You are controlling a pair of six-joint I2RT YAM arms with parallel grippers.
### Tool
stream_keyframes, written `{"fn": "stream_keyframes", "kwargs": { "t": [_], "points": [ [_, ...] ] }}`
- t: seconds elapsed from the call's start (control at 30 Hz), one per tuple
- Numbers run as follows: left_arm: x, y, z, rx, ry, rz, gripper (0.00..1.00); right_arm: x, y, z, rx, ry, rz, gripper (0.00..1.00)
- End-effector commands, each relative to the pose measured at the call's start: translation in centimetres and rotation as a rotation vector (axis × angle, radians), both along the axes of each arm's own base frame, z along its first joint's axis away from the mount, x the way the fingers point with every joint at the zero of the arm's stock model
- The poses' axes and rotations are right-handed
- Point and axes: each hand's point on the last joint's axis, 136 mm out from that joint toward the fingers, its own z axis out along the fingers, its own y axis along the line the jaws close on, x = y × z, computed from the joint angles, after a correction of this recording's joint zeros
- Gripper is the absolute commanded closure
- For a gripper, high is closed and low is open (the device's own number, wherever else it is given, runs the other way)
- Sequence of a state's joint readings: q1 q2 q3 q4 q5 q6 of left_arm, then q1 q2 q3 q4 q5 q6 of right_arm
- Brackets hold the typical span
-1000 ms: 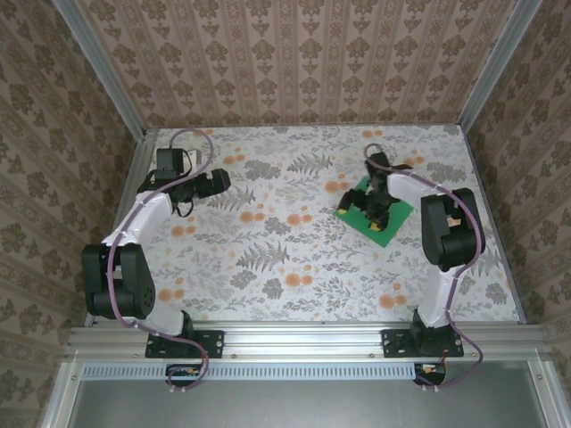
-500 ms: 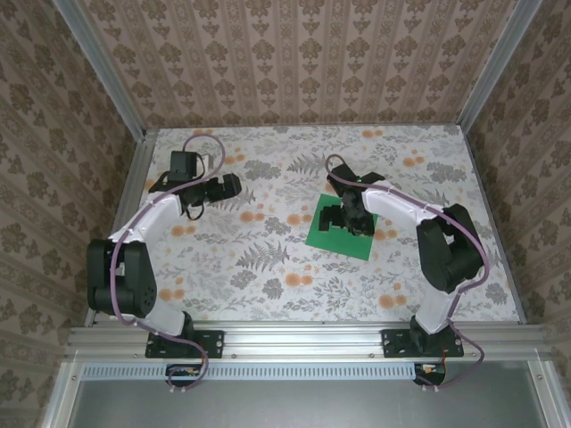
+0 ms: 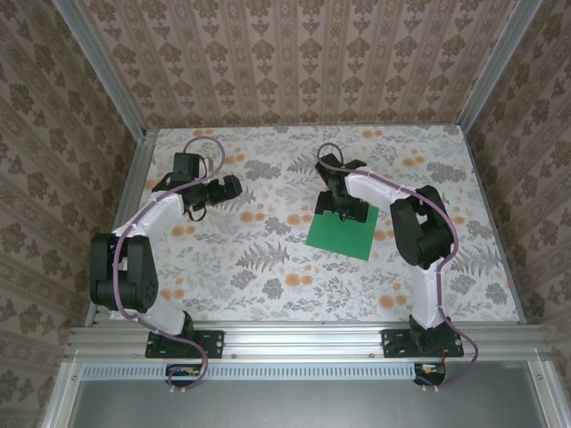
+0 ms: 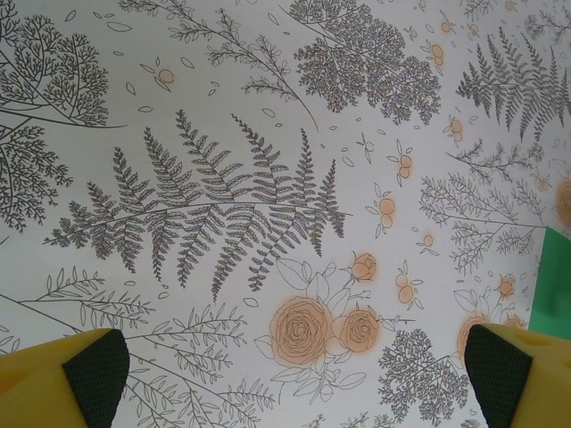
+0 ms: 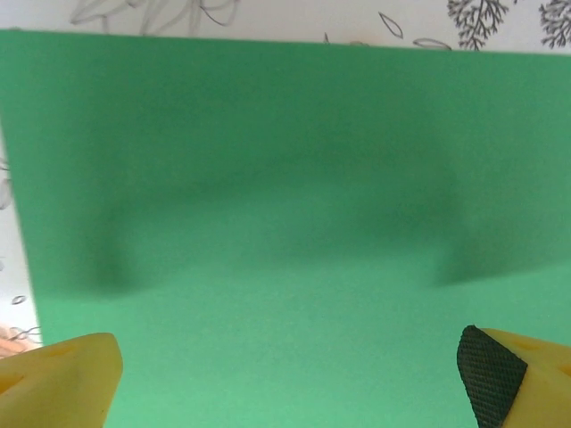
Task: Fold a paper plane with a square sheet of paper (pick it up from the middle)
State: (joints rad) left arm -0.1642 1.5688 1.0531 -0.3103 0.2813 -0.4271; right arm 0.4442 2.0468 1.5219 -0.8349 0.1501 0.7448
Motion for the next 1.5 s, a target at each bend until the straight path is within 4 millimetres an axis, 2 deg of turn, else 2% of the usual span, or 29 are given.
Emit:
{"fn": "stream_keyframes", "kwargs": {
  "t": [0.0, 0.6, 0.9, 1.2, 1.37, 1.47],
  "points": [
    [-0.4, -0.3, -1.1, -0.004, 0.035, 0.0, 0.0, -0.6, -0.9, -0.6, -0.024, 0.049, -0.041, 0.0],
    [-0.2, -0.3, -1.5, 0.005, 0.052, -0.005, 0.0, -3.5, -1.3, -5.4, -0.008, 0.209, -0.02, 0.02],
    [-0.2, -0.2, -1.4, 0.005, 0.055, 0.001, 0.0, -3.8, -1.2, -6.3, 0.004, 0.215, -0.011, 0.07],
    [-0.3, -0.2, -1.1, -0.005, 0.056, 0.011, 0.0, -3.2, -0.9, -5.3, 0.029, 0.173, -0.003, 0.14],
    [-0.6, -0.7, -0.7, -0.013, 0.053, 0.007, 0.0, -2.3, 0.4, -3.7, 0.12, 0.097, 0.004, 0.29],
    [-1.1, -1.3, -0.7, -0.028, 0.065, -0.002, 0.0, -1.5, 2.5, -2.0, 0.243, 0.038, 0.029, 0.44]
  ]
}}
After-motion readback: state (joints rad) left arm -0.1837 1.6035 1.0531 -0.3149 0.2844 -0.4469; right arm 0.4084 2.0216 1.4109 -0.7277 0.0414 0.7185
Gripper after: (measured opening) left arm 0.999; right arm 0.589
